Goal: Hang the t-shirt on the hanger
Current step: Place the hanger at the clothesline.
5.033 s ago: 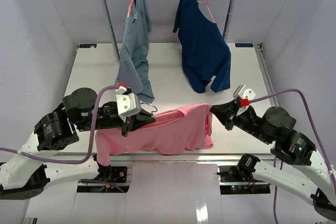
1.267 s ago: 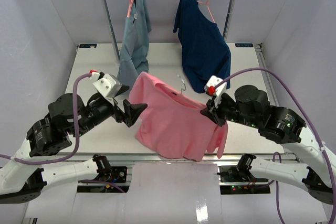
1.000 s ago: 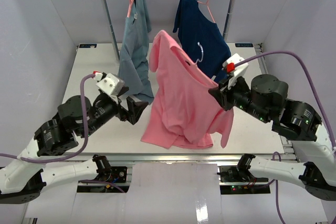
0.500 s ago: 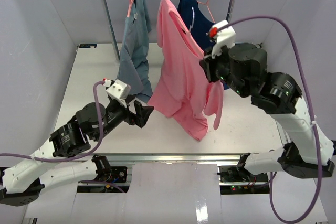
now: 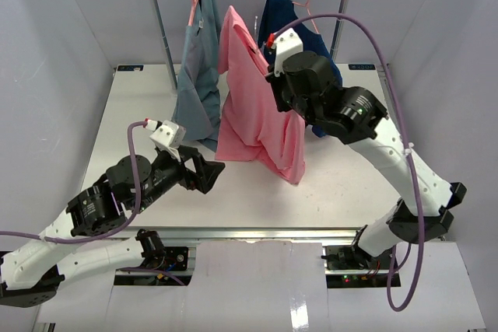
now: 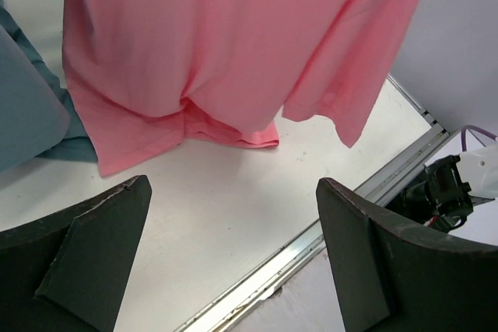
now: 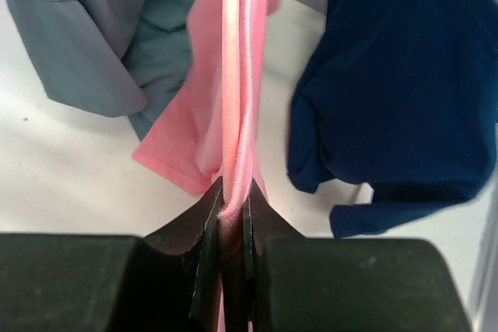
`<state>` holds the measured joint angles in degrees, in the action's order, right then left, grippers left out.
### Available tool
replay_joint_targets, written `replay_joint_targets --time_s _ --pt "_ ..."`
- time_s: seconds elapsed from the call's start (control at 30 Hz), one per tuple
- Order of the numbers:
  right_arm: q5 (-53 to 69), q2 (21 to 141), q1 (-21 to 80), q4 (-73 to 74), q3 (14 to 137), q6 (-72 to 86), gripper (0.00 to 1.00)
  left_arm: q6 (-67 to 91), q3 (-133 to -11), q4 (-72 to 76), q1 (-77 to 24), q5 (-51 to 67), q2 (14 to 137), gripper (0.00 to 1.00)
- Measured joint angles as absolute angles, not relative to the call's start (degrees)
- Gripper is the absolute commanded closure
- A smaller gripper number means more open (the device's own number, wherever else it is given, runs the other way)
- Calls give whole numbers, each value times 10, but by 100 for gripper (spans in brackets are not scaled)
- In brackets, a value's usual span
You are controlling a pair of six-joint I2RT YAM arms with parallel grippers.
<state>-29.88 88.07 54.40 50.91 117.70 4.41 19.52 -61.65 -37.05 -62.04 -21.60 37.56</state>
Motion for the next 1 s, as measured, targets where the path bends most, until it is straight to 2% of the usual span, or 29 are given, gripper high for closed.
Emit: replay_joint_targets --time_s 0.3,0.7,1.0 --pt "-168 966 400 409 1181 59 92 205 -606 -382 -620 -215 318 2" --pt "-45 1006 359 272 1163 27 92 184 -540 -373 -620 -213 278 2" --pt "-16 1051 334 229 1190 25 92 170 -529 -355 -620 -189 256 2"
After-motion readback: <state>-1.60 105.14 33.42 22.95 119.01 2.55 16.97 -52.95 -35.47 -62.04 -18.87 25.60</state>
